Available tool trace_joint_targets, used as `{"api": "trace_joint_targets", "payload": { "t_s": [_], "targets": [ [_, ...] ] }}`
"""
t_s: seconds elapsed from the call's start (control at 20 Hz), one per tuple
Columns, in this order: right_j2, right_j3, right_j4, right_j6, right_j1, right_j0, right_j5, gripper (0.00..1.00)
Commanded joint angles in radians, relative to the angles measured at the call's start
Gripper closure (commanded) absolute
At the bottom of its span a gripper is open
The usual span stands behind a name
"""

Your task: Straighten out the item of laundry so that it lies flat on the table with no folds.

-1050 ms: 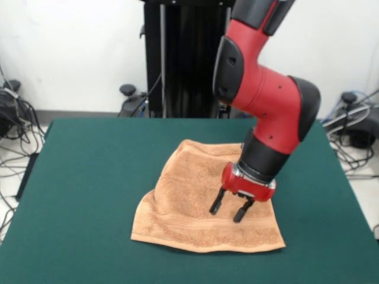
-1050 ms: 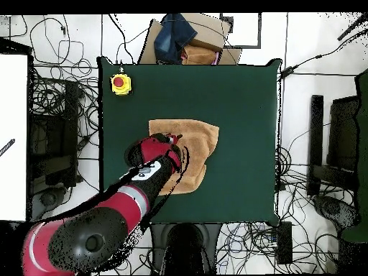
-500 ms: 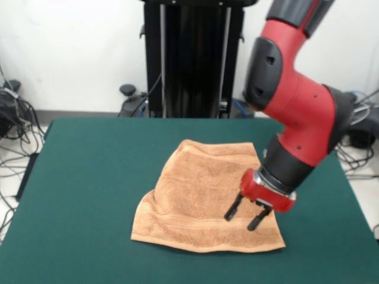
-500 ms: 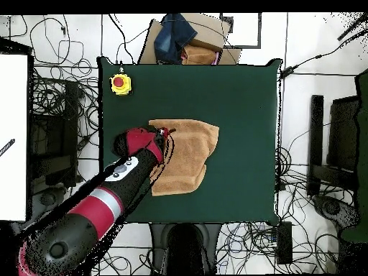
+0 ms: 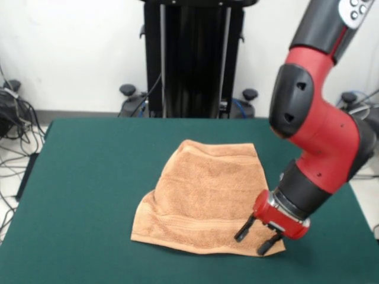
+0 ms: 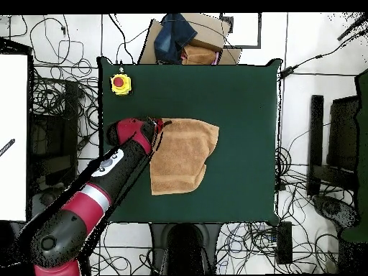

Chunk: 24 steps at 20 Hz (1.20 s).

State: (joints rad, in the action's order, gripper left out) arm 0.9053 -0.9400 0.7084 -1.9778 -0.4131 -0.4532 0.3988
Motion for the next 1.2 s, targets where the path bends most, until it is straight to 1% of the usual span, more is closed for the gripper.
{"api": "trace_joint_targets", "payload": {
  "t_s": [0.05,0.25,0.6,0.85,1.05,1.2],
  "targets": [
    [0.072,0.185,0.100,-0.423,-0.149,0.014,0.095,0.00],
    [0.014,0.164,0.074,-0.405,-0.115,0.009,0.094,0.00],
    [-0.068,0.086,0.043,-0.368,-0.040,-0.020,0.103,0.00],
    [-0.125,-0.007,0.037,-0.354,0.062,-0.061,0.174,0.00],
    [-0.108,0.005,0.025,-0.363,0.072,-0.073,0.230,0.00],
    [-0.080,0.026,0.032,-0.408,0.048,-0.083,0.264,0.00]
  ]
}}
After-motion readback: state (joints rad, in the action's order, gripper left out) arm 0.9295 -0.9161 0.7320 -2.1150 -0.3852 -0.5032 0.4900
